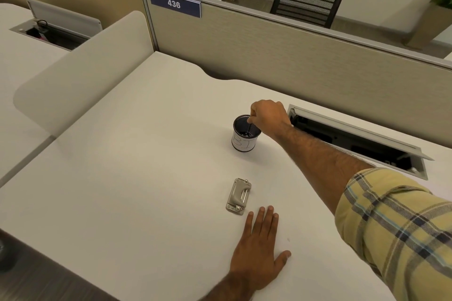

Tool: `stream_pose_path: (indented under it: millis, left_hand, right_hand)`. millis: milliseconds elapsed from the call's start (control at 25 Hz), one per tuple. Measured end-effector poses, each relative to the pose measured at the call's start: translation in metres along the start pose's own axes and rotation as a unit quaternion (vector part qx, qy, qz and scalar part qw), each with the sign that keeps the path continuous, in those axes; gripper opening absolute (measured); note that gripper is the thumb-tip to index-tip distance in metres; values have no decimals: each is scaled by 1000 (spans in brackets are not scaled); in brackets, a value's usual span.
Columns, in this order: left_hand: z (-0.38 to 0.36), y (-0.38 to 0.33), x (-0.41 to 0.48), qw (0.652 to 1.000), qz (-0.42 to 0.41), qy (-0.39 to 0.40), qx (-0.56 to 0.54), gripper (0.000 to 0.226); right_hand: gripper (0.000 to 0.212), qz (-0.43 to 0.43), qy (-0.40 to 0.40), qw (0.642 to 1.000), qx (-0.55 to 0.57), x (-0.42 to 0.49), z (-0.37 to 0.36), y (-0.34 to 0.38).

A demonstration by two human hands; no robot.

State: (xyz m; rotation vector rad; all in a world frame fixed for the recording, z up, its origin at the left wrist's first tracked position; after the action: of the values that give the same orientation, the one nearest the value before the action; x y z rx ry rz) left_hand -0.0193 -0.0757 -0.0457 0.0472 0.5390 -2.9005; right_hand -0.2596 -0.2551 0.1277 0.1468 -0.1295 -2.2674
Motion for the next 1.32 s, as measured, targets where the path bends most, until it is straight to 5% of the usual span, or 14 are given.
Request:
stream_pose_path:
  millis: [280,560,640,760,920,1080,1320]
  left_hand:
    - [1,-1,0,1000,-1,18,-23,86]
    - [1,0,0,1000,-4,1,-8,85]
    - [0,0,0,1000,-5,0,-12,85]
    - [-1,-1,-1,1000,-6,-13,-1,85]
    - [-5,2,1,1000,1,-19,9,84]
    - [-6,3,3,1000,-4,-15,16,84]
    - [-13,4,3,999,5,14,48,87]
  right_hand:
    - [25,16,7,1000,-26,-1,0,3]
    - [8,10,-7,1000,12,0,6,1]
    - [20,14,-4,1000,22,0,4,1]
    - [8,-5,-8,997,73,-2,3,-6]
    - [17,-26,-29,988,151,-16,2,-22]
    - [21,-68,-34,974,212,-76,-24,-62]
    - [26,-70,19,984,163,-247,-105,-109]
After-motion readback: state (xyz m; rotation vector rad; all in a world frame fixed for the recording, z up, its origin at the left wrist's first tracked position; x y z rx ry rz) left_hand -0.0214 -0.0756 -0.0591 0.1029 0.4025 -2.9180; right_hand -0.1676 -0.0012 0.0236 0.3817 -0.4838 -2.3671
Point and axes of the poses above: each hand's wrist, its own x-axis towards the middle knuckle, its own z-axis out of the back of the hand, y = z × x, the point moved 8 cm from there along x, towards the middle knuckle, and after that the axes turned 1 degree about y, right-handed, at the moved point
